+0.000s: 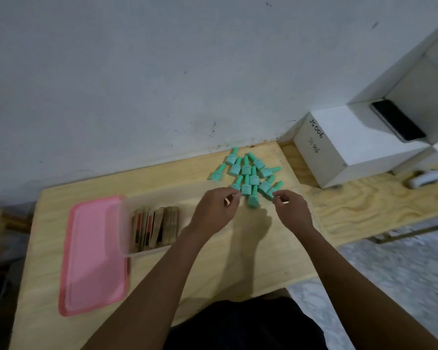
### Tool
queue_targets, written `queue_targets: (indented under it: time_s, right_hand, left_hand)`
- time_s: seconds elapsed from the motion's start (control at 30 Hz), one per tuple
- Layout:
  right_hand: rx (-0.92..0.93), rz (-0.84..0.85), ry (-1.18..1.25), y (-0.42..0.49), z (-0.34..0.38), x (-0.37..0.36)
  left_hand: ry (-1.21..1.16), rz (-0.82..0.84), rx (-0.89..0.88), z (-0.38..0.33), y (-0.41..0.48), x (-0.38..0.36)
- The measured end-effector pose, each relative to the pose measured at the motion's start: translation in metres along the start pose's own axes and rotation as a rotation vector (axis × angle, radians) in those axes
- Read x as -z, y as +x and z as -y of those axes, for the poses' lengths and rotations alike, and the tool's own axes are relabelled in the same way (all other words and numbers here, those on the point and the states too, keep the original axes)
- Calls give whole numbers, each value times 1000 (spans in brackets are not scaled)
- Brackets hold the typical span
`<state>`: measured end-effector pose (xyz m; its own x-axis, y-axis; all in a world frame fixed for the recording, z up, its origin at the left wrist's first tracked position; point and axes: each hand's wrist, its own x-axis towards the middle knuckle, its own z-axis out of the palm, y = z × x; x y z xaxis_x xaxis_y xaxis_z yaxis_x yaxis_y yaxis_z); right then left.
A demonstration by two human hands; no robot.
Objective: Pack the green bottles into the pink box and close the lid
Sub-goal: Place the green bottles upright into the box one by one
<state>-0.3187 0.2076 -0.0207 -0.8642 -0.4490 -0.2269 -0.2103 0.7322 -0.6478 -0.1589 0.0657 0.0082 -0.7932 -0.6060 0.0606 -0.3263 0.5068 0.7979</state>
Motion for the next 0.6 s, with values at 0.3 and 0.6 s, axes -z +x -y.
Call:
queue_targets:
  time_s: [0.3, 0.6]
  right_hand:
    - [-180, 202, 12, 63, -41, 16]
    - [-277, 245, -3, 102, -30, -4]
  left_hand:
    - [165, 312, 492, -19, 49, -99]
    - [371, 136, 543, -19, 64, -139]
